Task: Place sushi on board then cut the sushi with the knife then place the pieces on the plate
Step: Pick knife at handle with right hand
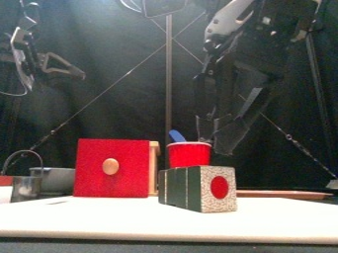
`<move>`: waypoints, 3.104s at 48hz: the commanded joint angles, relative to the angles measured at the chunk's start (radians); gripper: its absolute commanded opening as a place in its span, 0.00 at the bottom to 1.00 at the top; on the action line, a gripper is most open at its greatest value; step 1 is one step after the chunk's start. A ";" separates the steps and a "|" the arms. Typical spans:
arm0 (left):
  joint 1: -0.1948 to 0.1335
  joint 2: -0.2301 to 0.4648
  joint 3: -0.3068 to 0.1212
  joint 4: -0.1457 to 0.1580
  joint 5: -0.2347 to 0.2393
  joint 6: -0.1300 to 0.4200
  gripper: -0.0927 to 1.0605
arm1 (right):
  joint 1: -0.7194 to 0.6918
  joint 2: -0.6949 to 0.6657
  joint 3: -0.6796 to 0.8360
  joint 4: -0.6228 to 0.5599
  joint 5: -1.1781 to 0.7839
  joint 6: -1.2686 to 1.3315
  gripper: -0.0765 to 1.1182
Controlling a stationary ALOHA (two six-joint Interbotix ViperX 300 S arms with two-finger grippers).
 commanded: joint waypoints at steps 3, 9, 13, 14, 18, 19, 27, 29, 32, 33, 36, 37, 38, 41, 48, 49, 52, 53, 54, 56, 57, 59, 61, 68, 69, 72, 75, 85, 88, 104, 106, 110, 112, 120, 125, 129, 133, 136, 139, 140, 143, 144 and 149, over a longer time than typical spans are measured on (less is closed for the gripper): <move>0.003 0.006 -0.009 0.000 -0.006 -0.002 0.14 | -0.005 -0.052 0.011 0.032 -0.034 0.015 0.87; 0.003 0.006 -0.009 0.000 -0.006 -0.002 0.14 | -0.038 -0.091 0.069 0.087 -0.110 0.037 0.87; 0.003 0.006 -0.009 0.000 -0.006 -0.002 0.14 | -0.078 -0.118 0.104 0.124 -0.207 0.097 0.87; 0.003 0.006 -0.009 0.000 -0.006 -0.002 0.14 | -0.086 -0.124 0.112 0.127 -0.227 0.114 0.87; 0.003 0.006 -0.008 -0.002 -0.005 -0.002 0.14 | -0.107 -0.146 0.137 0.132 -0.284 0.179 0.87; 0.003 0.006 -0.008 0.000 -0.005 -0.003 0.14 | -0.112 -0.152 0.141 0.132 -0.293 0.193 0.87; 0.003 0.006 -0.005 0.000 -0.003 -0.002 0.14 | -0.140 -0.172 0.169 0.155 -0.279 0.284 0.87; 0.003 0.006 -0.005 0.000 -0.003 -0.002 0.14 | -0.153 -0.173 0.167 0.192 -0.258 0.310 0.87; 0.003 0.006 -0.005 0.000 -0.003 -0.002 0.14 | -0.173 -0.169 0.163 0.250 -0.241 0.356 0.87; 0.003 0.006 -0.003 0.000 -0.003 -0.002 0.14 | -0.178 -0.167 0.161 0.265 -0.241 0.364 0.87; 0.003 0.006 -0.002 -0.002 -0.003 -0.002 0.14 | -0.189 -0.166 0.161 0.290 -0.245 0.400 0.87; 0.003 0.006 -0.002 0.000 -0.003 -0.002 0.14 | -0.190 -0.166 0.160 0.296 -0.253 0.408 0.87; 0.003 0.006 0.002 0.000 -0.002 -0.002 0.14 | -0.190 -0.166 0.158 0.296 -0.256 0.411 0.87; 0.003 0.006 0.008 0.000 -0.003 -0.002 0.14 | -0.198 -0.160 0.153 0.305 -0.276 0.439 0.87; 0.005 0.006 0.031 0.000 -0.003 -0.002 0.14 | -0.212 -0.129 0.135 0.318 -0.275 0.488 0.87; 0.003 0.006 0.032 0.000 -0.003 -0.002 0.14 | -0.213 -0.123 0.133 0.319 -0.273 0.495 0.87; 0.003 0.006 0.035 -0.003 -0.003 -0.003 0.14 | -0.221 -0.101 0.124 0.324 -0.267 0.518 0.87; 0.003 0.006 0.035 -0.005 -0.002 -0.003 0.14 | -0.224 -0.092 0.118 0.325 -0.264 0.528 0.87; 0.003 0.006 0.034 -0.006 -0.002 -0.002 0.14 | -0.225 -0.087 0.114 0.327 -0.264 0.534 0.87; 0.003 0.006 0.032 -0.009 -0.002 0.000 0.14 | -0.230 -0.075 0.104 0.330 -0.259 0.543 0.87; 0.003 0.006 0.031 -0.009 -0.002 0.002 0.14 | -0.232 -0.071 0.100 0.333 -0.256 0.546 0.87; 0.003 0.006 0.031 -0.008 -0.002 0.002 0.14 | -0.238 -0.060 0.087 0.339 -0.245 0.551 0.87; 0.005 0.006 0.029 -0.008 -0.002 0.003 0.14 | -0.241 -0.054 0.080 0.348 -0.236 0.552 0.87; 0.003 0.006 0.029 0.002 -0.002 0.006 0.14 | -0.247 -0.015 0.054 0.370 -0.204 0.552 0.87; 0.003 0.006 0.029 0.003 -0.002 0.006 0.14 | -0.247 -0.009 0.049 0.370 -0.199 0.552 0.87; 0.003 0.006 0.029 0.008 0.000 0.006 0.14 | -0.250 0.011 0.038 0.368 -0.189 0.552 0.87; 0.003 0.006 0.029 0.015 0.000 0.006 0.14 | -0.253 0.031 0.026 0.368 -0.184 0.552 0.87; -0.002 0.006 0.029 0.018 0.000 0.002 0.14 | -0.259 0.066 -0.028 0.377 -0.130 0.555 0.82; -0.003 0.006 0.031 0.020 0.000 0.003 0.14 | -0.262 0.074 -0.048 0.377 -0.106 0.560 0.78; -0.005 0.006 0.025 0.040 0.000 0.003 0.14 | -0.262 0.081 -0.071 0.327 -0.026 0.758 0.69; -0.005 0.006 0.023 0.040 0.000 0.005 0.14 | -0.258 0.078 -0.067 0.314 -0.015 0.811 0.69; -0.005 0.006 0.021 0.040 0.000 0.005 0.14 | -0.256 0.077 -0.072 0.301 -0.008 0.899 0.69; -0.005 0.006 0.021 0.040 0.000 0.005 0.14 | -0.256 0.077 -0.077 0.301 -0.006 0.930 0.69; -0.005 0.006 0.015 0.040 0.000 0.005 0.14 | -0.255 0.081 -0.100 0.307 -0.003 1.035 0.69; -0.003 0.006 0.015 0.041 0.002 0.006 0.14 | -0.242 0.086 -0.117 0.310 -0.002 1.095 0.69; -0.002 0.006 0.015 0.043 0.002 0.008 0.14 | -0.227 0.094 -0.126 0.314 0.003 1.127 0.69; 0.000 0.006 0.015 0.048 0.002 0.008 0.14 | -0.215 0.100 -0.127 0.324 0.011 1.152 0.69; 0.000 0.006 0.017 0.051 0.002 0.006 0.14 | -0.204 0.103 -0.127 0.341 0.011 1.157 0.69; 0.002 0.006 0.018 0.054 0.008 0.008 0.14 | -0.196 0.103 -0.129 0.354 0.012 1.155 0.69; 0.002 0.006 0.017 0.054 0.009 0.008 0.14 | -0.193 0.103 -0.127 0.357 0.014 1.155 0.70; 0.002 0.006 0.017 0.055 0.014 0.008 0.14 | -0.192 0.103 -0.129 0.359 0.023 1.154 0.69; 0.002 0.006 0.018 0.057 0.014 0.008 0.14 | -0.190 0.104 -0.129 0.362 0.026 1.149 0.69; 0.002 0.006 0.018 0.057 0.015 0.008 0.14 | -0.183 0.104 -0.135 0.359 0.040 1.149 0.69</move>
